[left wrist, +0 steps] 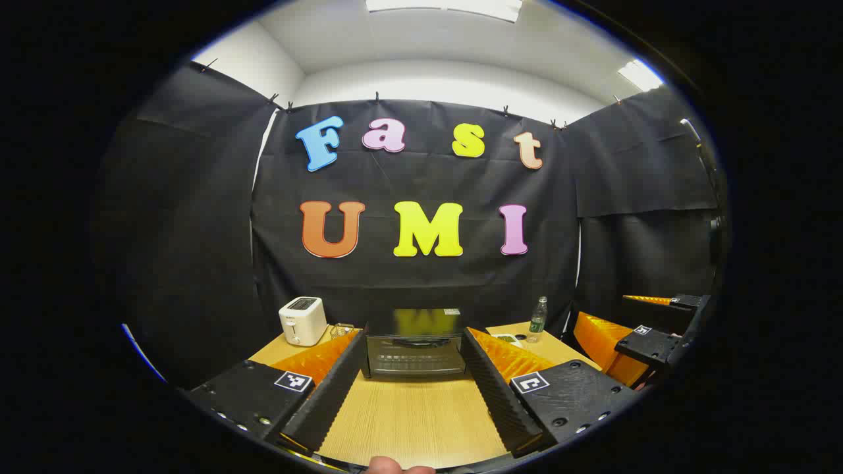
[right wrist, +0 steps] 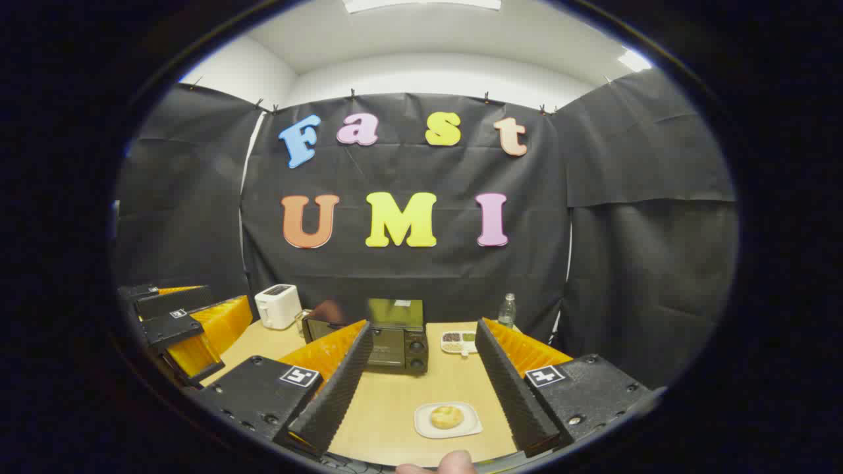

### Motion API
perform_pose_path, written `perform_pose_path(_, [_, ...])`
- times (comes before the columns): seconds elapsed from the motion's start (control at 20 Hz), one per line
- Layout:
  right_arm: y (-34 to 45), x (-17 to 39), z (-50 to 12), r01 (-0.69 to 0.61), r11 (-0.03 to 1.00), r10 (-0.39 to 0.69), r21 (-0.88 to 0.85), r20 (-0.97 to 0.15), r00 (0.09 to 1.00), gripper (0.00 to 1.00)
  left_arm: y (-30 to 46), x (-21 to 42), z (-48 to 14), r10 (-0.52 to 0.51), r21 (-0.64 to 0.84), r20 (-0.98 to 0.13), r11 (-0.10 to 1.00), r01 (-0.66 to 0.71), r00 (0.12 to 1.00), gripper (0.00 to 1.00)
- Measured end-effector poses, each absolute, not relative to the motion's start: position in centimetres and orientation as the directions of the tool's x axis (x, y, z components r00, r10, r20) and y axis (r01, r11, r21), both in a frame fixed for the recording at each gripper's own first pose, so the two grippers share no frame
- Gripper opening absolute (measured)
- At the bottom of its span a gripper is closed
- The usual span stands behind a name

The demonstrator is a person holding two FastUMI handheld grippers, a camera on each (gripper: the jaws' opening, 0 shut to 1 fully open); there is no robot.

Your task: Open the electric oven with the left hand, put the food in, and close the electric oven.

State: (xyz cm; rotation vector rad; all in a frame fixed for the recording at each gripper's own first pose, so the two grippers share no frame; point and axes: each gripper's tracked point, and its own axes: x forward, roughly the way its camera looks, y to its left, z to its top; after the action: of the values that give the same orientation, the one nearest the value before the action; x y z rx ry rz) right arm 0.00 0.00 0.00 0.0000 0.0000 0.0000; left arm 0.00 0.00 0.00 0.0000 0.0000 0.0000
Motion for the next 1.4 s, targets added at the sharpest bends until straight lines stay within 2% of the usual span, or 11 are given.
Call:
perform_pose_path(0.45, [0.1,0.3,-0.9,0.001,1.000,0.000,0.015,-0.038,0.999,0.99,0.1,-0.3,-0.3,-0.010,0.000,-0.011,1.000,0.010,1.000,0.94])
perform_pose_path(1.4, [-1.2,0.8,-0.9,0.005,1.000,-0.004,0.029,-0.037,0.999,0.99,0.2,0.2,-1.0,0.001,-0.016,-0.034,1.000,-0.001,0.999,0.94])
